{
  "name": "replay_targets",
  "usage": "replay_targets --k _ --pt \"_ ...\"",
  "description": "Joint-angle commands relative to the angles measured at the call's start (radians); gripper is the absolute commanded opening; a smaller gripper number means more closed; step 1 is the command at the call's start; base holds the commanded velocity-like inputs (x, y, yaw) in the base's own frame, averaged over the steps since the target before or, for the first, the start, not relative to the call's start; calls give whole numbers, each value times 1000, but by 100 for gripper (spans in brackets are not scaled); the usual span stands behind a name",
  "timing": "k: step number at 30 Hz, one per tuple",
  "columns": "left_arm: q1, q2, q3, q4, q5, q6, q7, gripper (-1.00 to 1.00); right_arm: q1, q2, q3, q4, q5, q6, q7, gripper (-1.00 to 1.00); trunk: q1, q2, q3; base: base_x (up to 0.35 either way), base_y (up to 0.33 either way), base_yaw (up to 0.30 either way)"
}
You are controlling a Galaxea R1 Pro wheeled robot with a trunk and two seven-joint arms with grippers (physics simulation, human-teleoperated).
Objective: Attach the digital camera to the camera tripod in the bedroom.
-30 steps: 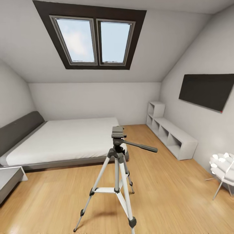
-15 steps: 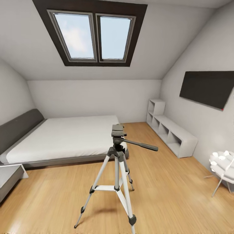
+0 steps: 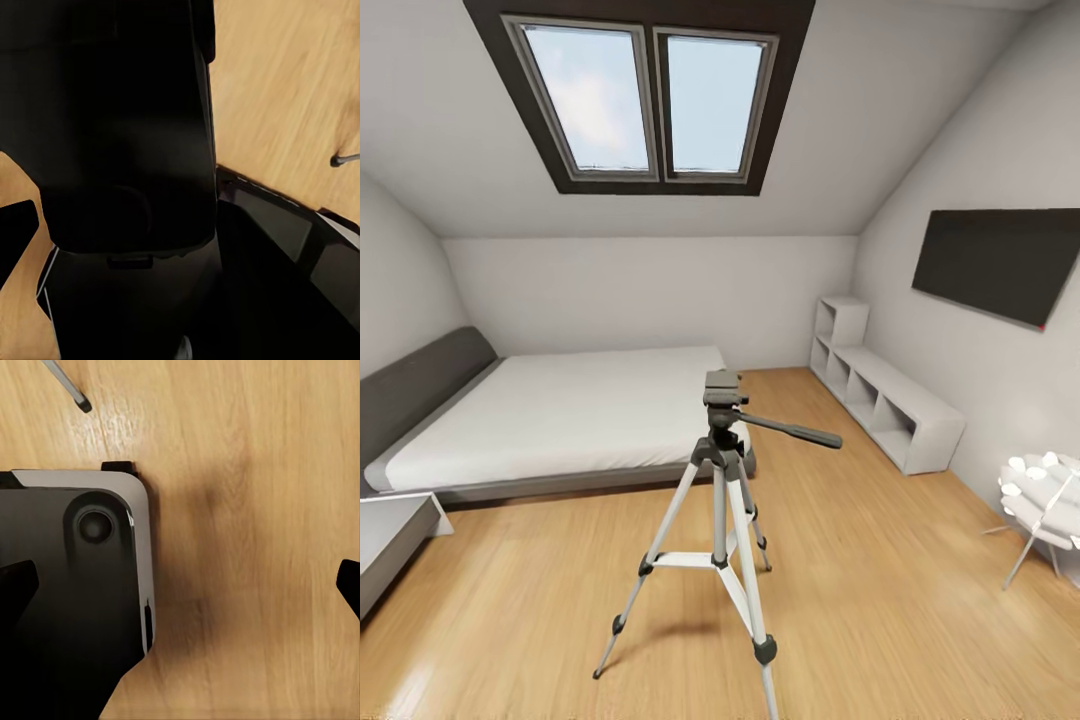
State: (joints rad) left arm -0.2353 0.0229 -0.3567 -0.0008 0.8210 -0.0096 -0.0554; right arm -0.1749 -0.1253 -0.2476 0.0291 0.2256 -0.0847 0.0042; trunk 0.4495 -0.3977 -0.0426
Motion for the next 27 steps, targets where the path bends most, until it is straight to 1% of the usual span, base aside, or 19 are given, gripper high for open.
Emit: replay_targets --k 1,6,14,27 --pt "-1 0 -8 1 7 -1 -4 -100 -2 -1 -9 3 9 -6 0 100 1 -2 -4 -6 0 0" --pt "-1 0 -9 1 7 -1 -4 -100 -2 -1 -9 3 9 -6 0 100 1 -2 -12 -21 0 0" --pt "-1 0 -8 1 7 -1 -4 -100 -2 -1 -9 3 9 -6 0 100 1 -2 -25 -97 0 0" --pt "-1 0 -9 1 7 -1 -4 -100 -2 0 -9 3 9 -6 0 100 1 -2 -46 -5 0 0"
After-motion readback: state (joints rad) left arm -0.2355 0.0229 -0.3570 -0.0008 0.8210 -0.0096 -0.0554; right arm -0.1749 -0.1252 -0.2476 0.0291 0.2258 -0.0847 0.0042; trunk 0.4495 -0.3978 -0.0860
